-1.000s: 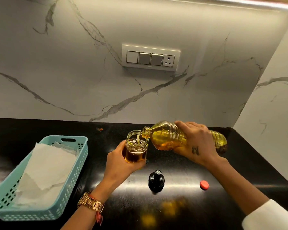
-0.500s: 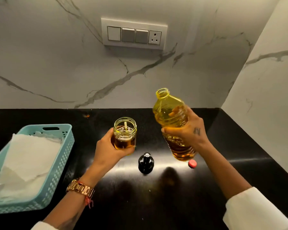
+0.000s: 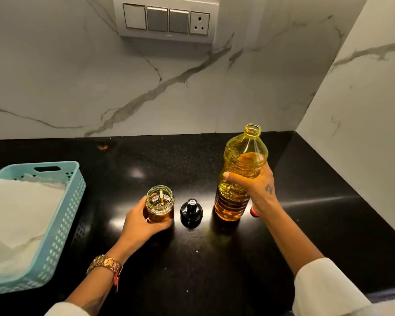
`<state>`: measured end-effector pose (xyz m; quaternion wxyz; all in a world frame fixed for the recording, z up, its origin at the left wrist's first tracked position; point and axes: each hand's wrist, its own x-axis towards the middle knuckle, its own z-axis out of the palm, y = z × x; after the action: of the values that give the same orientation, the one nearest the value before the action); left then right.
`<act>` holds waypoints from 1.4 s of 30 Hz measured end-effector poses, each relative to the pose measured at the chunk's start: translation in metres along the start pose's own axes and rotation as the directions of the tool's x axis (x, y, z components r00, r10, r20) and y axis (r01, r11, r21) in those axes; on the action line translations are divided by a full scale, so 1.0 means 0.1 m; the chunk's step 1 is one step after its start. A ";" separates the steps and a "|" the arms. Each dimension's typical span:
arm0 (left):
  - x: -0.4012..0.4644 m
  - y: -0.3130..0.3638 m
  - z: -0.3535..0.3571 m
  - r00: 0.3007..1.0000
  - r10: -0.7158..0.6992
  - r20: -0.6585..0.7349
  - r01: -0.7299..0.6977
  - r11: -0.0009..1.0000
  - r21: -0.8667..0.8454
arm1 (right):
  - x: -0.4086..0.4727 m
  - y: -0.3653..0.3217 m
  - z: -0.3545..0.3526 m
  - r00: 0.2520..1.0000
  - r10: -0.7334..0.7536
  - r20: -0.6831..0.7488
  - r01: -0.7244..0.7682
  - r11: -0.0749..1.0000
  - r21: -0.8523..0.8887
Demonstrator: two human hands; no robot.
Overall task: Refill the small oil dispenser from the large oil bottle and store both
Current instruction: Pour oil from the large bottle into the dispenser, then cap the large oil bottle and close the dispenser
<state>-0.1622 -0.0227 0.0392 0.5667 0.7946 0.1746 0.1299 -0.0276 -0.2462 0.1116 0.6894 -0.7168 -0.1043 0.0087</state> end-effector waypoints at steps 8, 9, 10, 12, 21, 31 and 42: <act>0.05 -0.15 0.00 1.000 -0.017 0.017 0.017 1.000 0.009 | 0.01 0.09 -0.01 1.000 0.020 0.016 -0.020 1.000 -0.009; 0.06 -0.15 0.00 1.000 -0.019 0.021 0.019 1.000 0.006 | 0.02 0.09 -0.01 1.000 0.023 0.019 -0.022 1.000 -0.009; 0.06 -0.16 0.00 1.000 -0.018 0.025 0.018 1.000 0.001 | 0.02 0.09 -0.01 0.999 0.025 0.022 -0.025 1.000 -0.006; 0.07 -0.17 0.00 0.999 -0.020 0.037 0.020 1.000 -0.008 | 0.01 0.08 -0.02 0.999 0.031 0.027 -0.031 1.000 -0.003; 0.01 -0.02 -0.06 0.994 0.003 0.110 0.007 0.996 -0.085 | 0.10 -0.04 -0.37 0.910 0.130 0.393 -0.121 0.992 -0.048; 0.07 0.89 0.33 0.906 0.423 0.026 -0.423 0.905 0.030 | 0.01 0.21 -0.75 0.995 0.073 0.075 -0.031 0.891 -0.454; 0.40 1.08 1.16 0.937 0.292 0.190 -0.287 0.956 -0.054 | -0.01 0.88 -0.63 0.957 0.170 0.234 0.175 0.304 -0.937</act>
<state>-0.0647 -0.1368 0.1043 0.5658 0.8134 -0.0025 0.1351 -0.0067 -0.3109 0.0271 0.1093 -0.9745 -0.1897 0.0491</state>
